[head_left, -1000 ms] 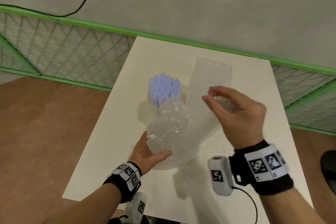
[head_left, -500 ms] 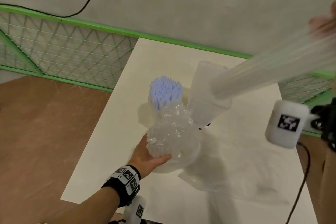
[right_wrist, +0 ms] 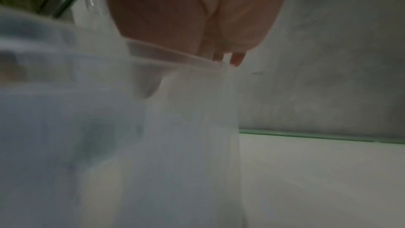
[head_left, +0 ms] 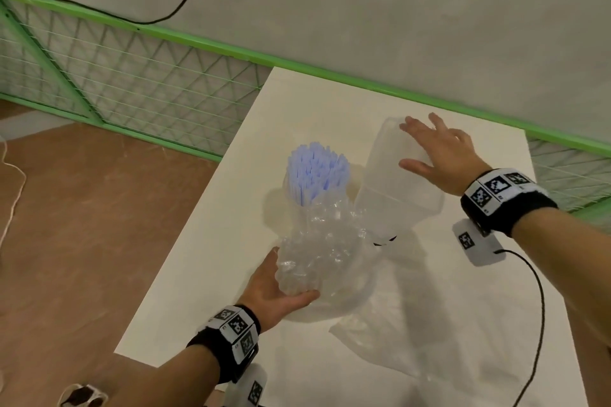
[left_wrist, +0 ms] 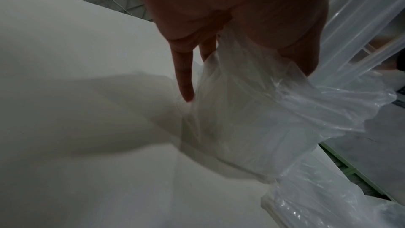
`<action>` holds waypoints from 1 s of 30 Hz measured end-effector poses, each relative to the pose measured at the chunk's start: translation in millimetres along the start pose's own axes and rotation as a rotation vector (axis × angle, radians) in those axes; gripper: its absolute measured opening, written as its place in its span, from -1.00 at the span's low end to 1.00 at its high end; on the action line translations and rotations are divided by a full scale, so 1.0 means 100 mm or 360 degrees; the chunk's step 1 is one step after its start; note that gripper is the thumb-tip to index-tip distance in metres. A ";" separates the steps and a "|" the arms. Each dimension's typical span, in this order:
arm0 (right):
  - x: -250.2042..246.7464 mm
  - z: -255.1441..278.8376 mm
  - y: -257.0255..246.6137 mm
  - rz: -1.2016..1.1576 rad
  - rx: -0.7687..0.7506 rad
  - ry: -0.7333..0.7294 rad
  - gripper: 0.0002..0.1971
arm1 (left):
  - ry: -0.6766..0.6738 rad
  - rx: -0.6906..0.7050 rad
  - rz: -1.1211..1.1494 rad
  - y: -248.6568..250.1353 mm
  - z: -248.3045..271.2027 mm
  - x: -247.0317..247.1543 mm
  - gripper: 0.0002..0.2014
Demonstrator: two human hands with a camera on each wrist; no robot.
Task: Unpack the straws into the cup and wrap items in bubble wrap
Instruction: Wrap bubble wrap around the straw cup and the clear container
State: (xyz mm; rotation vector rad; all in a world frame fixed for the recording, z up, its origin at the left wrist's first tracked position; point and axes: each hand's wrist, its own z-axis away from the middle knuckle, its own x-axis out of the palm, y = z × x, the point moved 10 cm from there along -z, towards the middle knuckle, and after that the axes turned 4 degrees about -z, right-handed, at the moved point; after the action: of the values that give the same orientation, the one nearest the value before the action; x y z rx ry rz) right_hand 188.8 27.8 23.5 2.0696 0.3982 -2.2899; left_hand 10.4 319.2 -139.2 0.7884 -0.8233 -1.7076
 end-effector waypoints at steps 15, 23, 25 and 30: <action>-0.04 -0.35 -0.03 0.0016 0.0183 0.0059 -0.20 | -0.0031 0.0059 -0.0138 0.04 0.00 -0.02 -0.28; 0.10 -0.37 -0.06 0.0311 -0.0014 -0.0109 -0.12 | -0.0044 -0.0023 -0.0068 -0.06 -0.01 -0.02 -0.34; 0.07 -0.36 -0.09 0.0309 -0.0048 -0.0123 -0.05 | -0.0047 -0.0029 -0.0052 -0.05 -0.01 -0.01 -0.32; -0.72 -0.08 -0.39 -0.0167 -0.0164 0.0393 -0.38 | -0.0019 -0.0008 -0.0043 -0.03 -0.01 -0.03 -0.35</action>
State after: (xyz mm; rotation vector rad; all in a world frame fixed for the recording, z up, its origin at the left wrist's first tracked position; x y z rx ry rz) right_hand 197.1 56.4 100.2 2.3366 0.6332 -2.0195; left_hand 10.5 322.7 -141.8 0.7904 -0.8195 -1.7392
